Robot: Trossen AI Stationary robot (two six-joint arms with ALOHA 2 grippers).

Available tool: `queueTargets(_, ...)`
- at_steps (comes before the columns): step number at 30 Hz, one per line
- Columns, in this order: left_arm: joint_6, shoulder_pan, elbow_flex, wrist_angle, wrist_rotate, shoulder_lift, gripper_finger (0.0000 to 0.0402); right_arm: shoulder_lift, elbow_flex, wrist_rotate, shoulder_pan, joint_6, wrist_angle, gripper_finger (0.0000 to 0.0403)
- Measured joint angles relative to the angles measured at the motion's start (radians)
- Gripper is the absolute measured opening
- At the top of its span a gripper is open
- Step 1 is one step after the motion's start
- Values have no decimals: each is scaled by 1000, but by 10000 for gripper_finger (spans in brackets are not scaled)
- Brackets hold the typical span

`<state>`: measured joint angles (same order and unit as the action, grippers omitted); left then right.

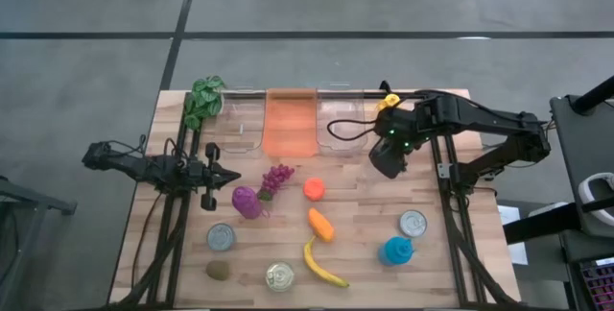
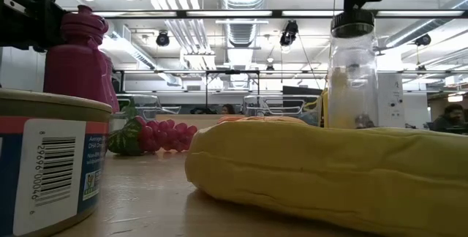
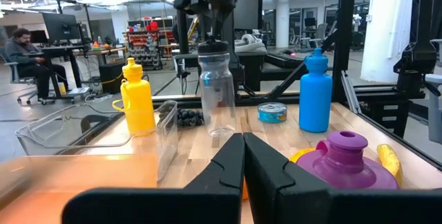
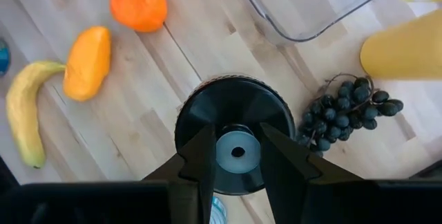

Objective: Pick & Place Food Item
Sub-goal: Put the transparent water bottle into the right transparent bin

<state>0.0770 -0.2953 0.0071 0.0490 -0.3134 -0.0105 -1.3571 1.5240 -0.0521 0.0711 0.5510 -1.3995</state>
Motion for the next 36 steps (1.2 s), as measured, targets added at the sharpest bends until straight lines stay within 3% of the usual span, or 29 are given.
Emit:
queueTargets(9, 0, 0, 0, 0, 0, 0, 10, 0, 70, 7, 15, -1, -57, 91)
queueTargets(19, 0, 0, 0, 0, 0, 0, 10, -16, 256, 17, 43, -8, -176, 91)
queueTargets(36, 0, 0, 0, 0, 0, 0, 10, -143, 535, 59, 117, -209, -172, 91)
